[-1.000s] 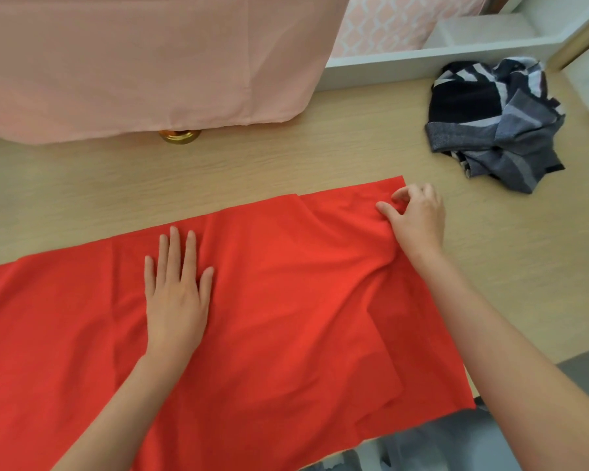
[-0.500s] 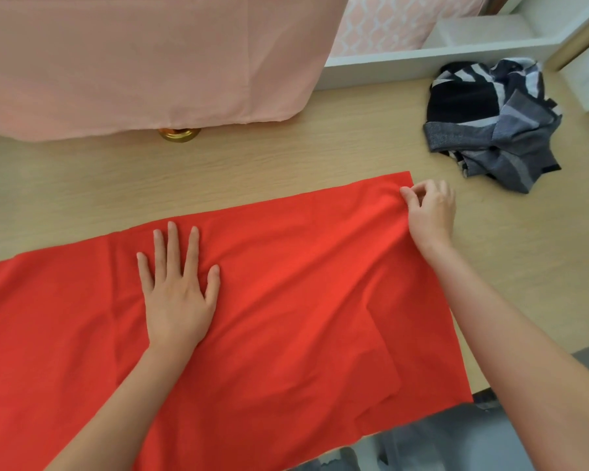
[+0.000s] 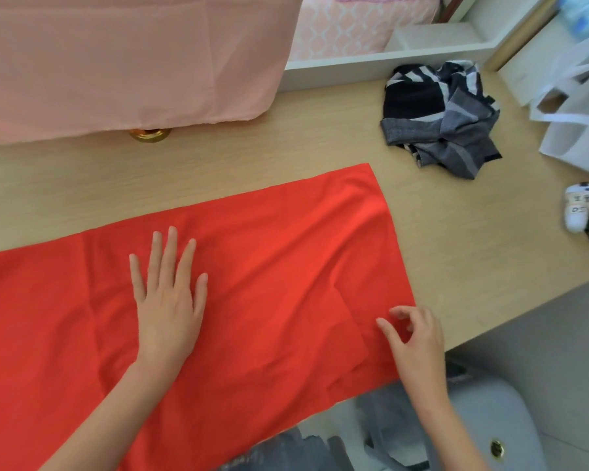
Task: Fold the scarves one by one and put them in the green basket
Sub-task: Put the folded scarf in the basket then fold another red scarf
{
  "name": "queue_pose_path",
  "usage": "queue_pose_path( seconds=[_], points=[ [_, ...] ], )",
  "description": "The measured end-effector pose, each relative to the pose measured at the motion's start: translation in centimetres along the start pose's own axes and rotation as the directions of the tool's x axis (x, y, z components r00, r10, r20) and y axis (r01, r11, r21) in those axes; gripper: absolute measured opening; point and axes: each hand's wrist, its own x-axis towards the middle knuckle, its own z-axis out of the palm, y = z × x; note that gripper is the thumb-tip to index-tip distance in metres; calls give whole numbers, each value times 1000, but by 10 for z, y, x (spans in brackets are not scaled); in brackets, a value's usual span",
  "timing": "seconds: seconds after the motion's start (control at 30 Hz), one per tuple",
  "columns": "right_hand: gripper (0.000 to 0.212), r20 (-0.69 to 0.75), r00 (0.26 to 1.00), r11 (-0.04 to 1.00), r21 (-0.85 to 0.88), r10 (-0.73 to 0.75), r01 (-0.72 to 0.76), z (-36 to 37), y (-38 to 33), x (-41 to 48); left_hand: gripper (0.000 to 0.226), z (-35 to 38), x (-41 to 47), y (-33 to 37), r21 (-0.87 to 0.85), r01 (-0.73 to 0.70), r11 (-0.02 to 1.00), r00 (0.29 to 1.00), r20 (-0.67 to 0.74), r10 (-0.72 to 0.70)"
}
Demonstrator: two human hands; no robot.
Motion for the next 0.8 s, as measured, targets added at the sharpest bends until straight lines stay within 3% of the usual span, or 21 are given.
queue_pose_path(
  seconds=[0.13,0.27,0.37,0.43,0.53,0.63,0.7,0.8],
  points=[
    [11,-35,999,1000,21,-13,14,12,8,-13,52,-10,-61,32,-48,-122,991,988,87,125],
    [14,-37,996,997,9,-78,78,11,13,-11,58,0,-102,21,7,-63,998,969,241,59],
    [11,-49,998,995,90,-25,30,0,20,-9,64,4,-107,10,29,-73,997,944,325,60],
    [9,-87,996,994,107,14,-5,-15,27,-7,63,5,-107,9,32,-86,996,940,334,70],
    [10,-108,994,1000,-1,-24,24,-42,49,1,62,5,-108,9,42,-94,995,942,327,76],
    [24,8,994,988,-108,-111,111,-53,66,2,63,6,-109,9,26,-81,996,947,314,69],
    [23,53,996,995,-71,-71,75,-53,67,-3,65,5,-110,12,-15,-73,997,954,290,74],
    [13,11,1000,998,66,18,-19,-52,62,-18,63,-2,-116,22,-120,-116,986,966,216,140]
  ],
)
